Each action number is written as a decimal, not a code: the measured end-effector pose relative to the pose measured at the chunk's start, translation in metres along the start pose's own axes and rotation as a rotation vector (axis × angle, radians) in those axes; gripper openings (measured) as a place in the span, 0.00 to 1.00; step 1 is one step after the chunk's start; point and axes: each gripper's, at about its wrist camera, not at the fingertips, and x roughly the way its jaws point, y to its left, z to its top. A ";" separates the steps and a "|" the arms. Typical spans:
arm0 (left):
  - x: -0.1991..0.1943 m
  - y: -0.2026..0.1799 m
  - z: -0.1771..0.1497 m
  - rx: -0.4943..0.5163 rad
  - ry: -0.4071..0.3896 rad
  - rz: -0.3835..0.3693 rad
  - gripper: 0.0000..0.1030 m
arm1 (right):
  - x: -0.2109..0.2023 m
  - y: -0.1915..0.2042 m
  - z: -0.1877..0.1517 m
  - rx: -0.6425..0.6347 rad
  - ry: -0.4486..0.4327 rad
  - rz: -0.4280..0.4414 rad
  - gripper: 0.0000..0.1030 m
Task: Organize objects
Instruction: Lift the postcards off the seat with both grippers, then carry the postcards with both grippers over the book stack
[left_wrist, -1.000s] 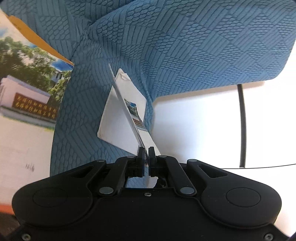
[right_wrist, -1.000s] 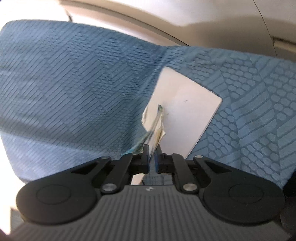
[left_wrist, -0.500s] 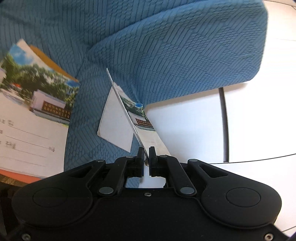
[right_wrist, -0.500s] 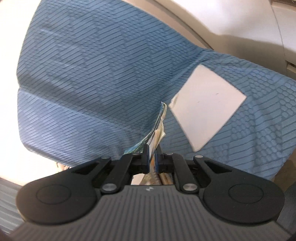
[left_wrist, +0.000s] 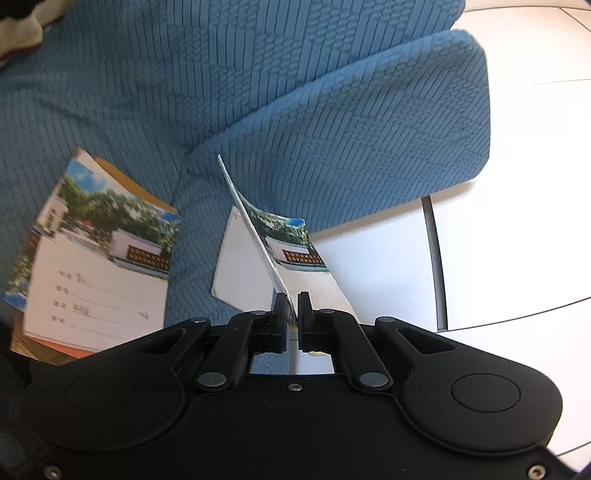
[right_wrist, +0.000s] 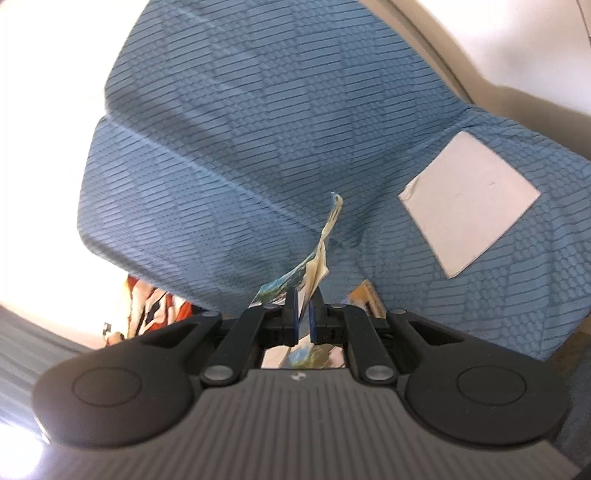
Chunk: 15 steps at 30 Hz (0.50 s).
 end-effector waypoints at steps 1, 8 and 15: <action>-0.005 0.001 0.001 -0.003 -0.007 0.001 0.04 | 0.001 0.003 -0.003 -0.003 0.008 0.003 0.08; -0.030 0.023 0.008 0.006 -0.032 0.039 0.04 | 0.021 0.021 -0.027 -0.057 0.065 0.009 0.08; -0.029 0.069 0.011 0.000 -0.023 0.099 0.04 | 0.052 0.025 -0.059 -0.134 0.107 -0.007 0.08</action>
